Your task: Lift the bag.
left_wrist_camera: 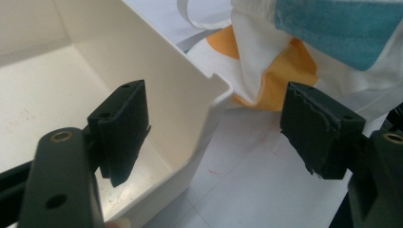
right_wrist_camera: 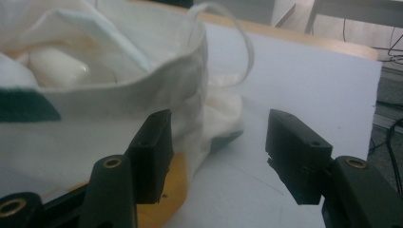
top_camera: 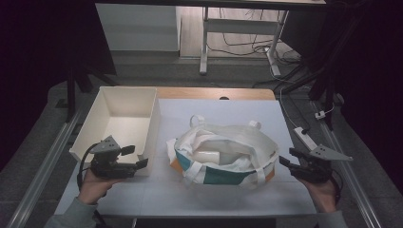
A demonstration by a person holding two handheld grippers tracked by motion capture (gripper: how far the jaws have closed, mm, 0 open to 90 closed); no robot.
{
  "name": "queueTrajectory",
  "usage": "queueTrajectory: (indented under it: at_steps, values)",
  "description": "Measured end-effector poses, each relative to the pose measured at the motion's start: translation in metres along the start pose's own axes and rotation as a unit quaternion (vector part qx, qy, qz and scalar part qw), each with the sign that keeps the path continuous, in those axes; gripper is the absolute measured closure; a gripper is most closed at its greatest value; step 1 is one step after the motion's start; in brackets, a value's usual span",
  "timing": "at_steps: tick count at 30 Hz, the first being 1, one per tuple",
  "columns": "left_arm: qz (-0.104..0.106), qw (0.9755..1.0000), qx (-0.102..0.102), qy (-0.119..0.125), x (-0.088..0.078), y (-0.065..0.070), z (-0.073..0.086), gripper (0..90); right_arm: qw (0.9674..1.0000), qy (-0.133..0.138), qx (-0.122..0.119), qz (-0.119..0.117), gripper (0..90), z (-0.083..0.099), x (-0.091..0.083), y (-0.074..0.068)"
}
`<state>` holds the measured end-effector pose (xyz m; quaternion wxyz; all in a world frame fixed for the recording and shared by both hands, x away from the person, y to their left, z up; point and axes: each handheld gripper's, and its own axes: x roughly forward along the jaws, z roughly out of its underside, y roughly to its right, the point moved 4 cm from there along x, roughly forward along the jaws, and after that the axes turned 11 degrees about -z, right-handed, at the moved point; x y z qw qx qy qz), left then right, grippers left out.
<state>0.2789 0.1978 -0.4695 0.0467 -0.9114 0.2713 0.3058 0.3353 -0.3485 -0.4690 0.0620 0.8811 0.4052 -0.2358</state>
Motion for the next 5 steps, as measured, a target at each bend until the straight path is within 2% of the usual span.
queueTrajectory:
  at_steps: [5]
  values:
    - [-0.001,1.0,-0.001,-0.003,0.0015,-0.0006,0.0016,24.8,1.0,-0.007,-0.006,-0.001,41.3,-0.0001,0.0058,-0.0012]
